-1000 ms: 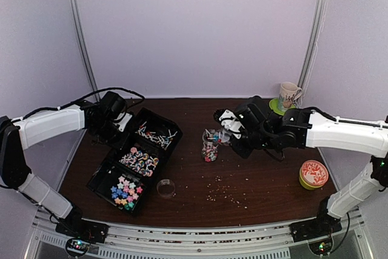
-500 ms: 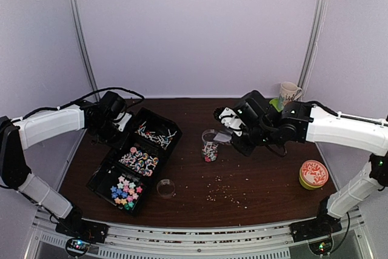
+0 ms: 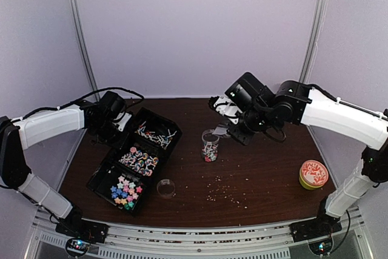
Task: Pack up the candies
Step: Place the fake candies in the packing bottle, then scoop the fake candies from the storage box.
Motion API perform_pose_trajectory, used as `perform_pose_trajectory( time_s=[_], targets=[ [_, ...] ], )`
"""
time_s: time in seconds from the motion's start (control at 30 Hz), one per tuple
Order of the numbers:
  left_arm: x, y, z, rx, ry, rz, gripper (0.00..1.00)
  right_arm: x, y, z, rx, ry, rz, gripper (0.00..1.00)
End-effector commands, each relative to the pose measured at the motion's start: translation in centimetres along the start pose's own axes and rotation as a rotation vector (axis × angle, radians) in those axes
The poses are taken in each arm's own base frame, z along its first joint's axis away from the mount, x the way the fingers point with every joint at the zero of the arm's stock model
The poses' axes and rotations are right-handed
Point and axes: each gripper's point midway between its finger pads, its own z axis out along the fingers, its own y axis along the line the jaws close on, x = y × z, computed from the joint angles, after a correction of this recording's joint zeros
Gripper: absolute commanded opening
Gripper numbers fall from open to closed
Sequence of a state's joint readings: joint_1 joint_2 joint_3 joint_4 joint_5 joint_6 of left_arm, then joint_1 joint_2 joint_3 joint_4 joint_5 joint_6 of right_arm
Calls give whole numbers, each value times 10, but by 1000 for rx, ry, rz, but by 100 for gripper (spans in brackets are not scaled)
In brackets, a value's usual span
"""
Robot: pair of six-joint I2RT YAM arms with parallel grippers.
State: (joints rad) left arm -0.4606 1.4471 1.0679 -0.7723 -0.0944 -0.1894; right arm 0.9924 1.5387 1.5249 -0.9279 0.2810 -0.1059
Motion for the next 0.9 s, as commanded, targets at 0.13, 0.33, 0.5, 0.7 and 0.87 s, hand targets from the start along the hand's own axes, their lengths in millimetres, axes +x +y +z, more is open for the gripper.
perform_pose_trajectory(
  time_s=[0.13,0.33,0.5,0.7,0.87],
  targets=[
    [-40,-6,-30,62,-167,-32,0,-7,7,-3,-17,-76,-74,0],
    [-40,-11,-27,87,-162,-24,0,-40,17,-23,-2,-388,-92,0],
    [-40,-14,-27,107,-162,-18,0,-58,33,-26,7,-422,-178,0],
    [-41,-23,-26,157,-163,-10,0,-78,41,-22,23,-367,-197,0],
    [-40,-41,-24,274,-159,-6,0,-93,45,-25,13,-310,-176,0]
  ],
)
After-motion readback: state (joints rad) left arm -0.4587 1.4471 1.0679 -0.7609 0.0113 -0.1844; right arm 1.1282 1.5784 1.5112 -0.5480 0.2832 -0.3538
